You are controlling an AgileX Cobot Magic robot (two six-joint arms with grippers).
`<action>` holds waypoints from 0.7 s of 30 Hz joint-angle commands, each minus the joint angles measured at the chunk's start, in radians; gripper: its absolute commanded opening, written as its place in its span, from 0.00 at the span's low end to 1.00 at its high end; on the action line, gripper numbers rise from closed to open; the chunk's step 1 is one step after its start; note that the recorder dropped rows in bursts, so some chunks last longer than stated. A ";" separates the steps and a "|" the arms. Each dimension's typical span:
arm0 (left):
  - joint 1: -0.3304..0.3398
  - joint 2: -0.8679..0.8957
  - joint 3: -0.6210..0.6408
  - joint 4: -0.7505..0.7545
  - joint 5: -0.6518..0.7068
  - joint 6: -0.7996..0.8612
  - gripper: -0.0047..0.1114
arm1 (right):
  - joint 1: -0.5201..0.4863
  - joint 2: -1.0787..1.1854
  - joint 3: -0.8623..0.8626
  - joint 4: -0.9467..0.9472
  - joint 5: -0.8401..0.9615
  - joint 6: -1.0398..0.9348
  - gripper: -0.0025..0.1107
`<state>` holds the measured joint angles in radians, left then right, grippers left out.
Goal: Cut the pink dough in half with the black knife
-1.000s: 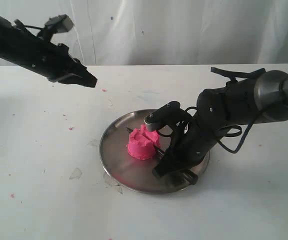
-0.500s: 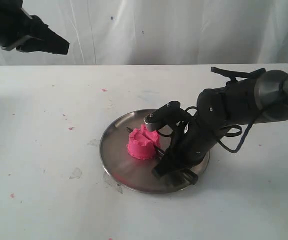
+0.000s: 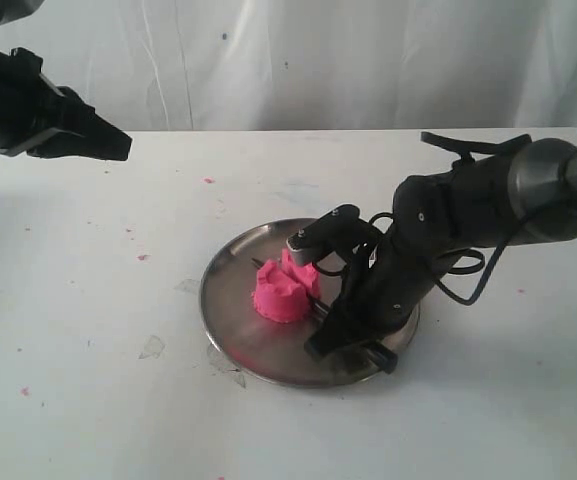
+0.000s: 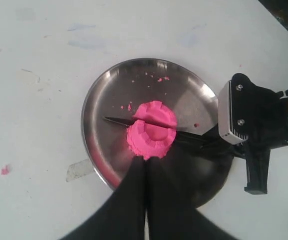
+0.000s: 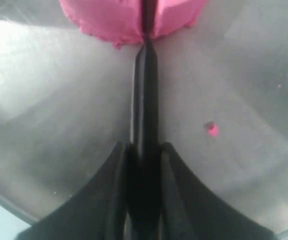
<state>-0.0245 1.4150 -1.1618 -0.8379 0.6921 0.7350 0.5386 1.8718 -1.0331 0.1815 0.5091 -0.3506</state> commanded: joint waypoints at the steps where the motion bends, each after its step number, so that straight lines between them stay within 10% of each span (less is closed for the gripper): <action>1: 0.003 -0.010 0.011 -0.013 0.012 -0.024 0.04 | 0.001 0.005 0.008 0.008 0.056 -0.015 0.07; 21: 0.003 -0.010 0.011 -0.013 0.006 -0.029 0.04 | 0.001 0.005 0.008 -0.109 0.017 0.071 0.07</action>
<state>-0.0245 1.4150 -1.1575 -0.8360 0.6921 0.7117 0.5386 1.8718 -1.0331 0.1173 0.5095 -0.2968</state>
